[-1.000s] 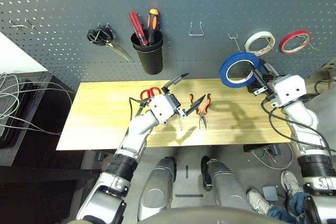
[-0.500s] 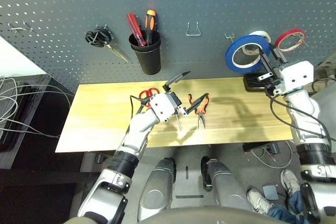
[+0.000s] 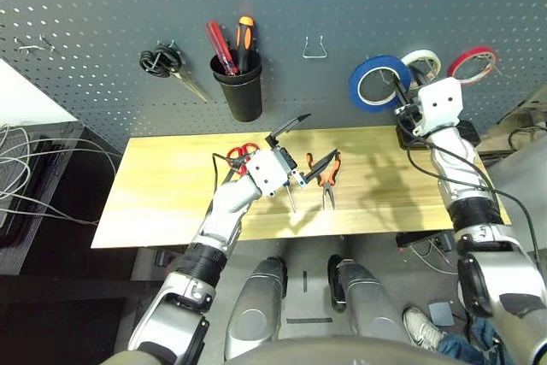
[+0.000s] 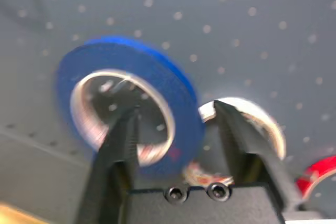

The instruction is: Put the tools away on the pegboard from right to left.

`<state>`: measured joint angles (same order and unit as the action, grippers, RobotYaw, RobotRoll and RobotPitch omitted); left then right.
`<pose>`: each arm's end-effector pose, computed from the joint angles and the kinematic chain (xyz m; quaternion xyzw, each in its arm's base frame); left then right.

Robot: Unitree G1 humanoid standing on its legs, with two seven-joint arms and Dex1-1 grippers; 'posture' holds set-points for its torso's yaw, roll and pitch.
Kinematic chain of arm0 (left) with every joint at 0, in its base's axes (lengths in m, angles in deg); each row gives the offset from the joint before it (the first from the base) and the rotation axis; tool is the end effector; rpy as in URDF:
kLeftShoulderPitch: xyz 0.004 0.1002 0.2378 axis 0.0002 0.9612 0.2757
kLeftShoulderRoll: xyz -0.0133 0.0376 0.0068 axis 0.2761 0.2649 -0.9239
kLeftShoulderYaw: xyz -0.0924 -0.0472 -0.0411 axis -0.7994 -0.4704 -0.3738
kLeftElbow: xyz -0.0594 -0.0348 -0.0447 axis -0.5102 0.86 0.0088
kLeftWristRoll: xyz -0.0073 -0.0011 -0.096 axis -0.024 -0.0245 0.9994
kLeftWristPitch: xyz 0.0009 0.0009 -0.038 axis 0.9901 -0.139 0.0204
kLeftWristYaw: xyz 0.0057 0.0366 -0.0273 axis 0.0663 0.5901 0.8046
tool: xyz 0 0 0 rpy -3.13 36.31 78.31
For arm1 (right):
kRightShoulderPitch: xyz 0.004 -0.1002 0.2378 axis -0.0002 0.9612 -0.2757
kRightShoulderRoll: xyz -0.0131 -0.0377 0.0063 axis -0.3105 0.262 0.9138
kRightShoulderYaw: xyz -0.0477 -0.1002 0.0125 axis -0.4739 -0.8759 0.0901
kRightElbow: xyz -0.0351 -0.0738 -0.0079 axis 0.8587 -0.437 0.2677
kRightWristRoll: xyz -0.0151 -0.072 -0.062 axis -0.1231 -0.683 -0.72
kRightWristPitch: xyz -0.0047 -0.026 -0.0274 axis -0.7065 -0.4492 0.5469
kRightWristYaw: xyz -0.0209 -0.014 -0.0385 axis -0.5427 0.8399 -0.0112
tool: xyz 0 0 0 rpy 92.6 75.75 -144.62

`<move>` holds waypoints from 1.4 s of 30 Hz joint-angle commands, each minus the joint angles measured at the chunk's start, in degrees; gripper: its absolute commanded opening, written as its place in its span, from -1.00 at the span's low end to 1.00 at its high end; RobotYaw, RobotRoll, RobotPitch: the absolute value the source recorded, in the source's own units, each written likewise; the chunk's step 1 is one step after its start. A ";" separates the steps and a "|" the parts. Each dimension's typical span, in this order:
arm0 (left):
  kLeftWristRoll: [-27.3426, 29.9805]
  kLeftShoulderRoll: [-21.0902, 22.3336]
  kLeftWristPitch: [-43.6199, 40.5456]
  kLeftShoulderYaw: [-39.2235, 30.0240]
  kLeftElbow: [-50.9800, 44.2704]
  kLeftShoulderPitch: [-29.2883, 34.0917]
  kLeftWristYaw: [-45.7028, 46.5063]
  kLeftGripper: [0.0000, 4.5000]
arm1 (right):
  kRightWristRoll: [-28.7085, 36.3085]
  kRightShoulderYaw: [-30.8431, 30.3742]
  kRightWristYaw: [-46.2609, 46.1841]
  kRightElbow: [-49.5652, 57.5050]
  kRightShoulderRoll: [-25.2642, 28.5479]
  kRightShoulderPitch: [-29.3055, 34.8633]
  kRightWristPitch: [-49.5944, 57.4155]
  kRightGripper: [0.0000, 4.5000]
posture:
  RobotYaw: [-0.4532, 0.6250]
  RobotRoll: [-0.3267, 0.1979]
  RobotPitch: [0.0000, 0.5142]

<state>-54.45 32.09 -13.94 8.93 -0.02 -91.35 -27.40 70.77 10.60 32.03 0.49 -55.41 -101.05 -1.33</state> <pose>0.2461 0.1461 0.0619 0.2099 -0.2399 -0.4011 0.8587 0.2904 -0.2212 0.0888 -0.2225 -0.1891 0.1153 0.9495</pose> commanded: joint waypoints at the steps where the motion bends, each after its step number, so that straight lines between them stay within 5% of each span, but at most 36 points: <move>1: -1.42 0.42 -0.37 1.27 -0.64 0.97 -0.62 1.00 | 1.66 -0.20 2.67 3.62 0.70 6.08 0.89 0.94 | 0.09 0.25 -0.25; 6: -1.07 0.73 -4.42 1.77 0.40 0.77 -1.49 1.00 | 3.61 0.79 4.20 5.96 0.56 12.45 5.84 0.98 | 0.07 0.25 -0.24; 12: -1.02 0.71 -11.60 2.15 0.91 -0.06 -2.98 1.00 | 9.59 2.89 6.14 4.50 -1.85 11.75 19.09 0.98 | 0.05 0.25 -0.22; 26: -4.54 1.28 -24.26 1.56 2.42 -0.39 -1.20 1.00 | 12.05 0.90 9.07 -6.53 -9.16 -1.80 44.17 0.98 | 0.13 0.25 -0.11; 42: -4.75 4.05 -25.99 1.87 -1.40 1.69 -2.10 1.00 | 10.74 2.59 -3.08 -22.64 -16.16 -13.00 51.43 0.98 | 0.26 0.25 -0.03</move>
<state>-58.56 35.76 -39.05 10.25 -0.43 -91.08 -28.95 82.54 13.04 30.81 -19.44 -71.15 -114.68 49.12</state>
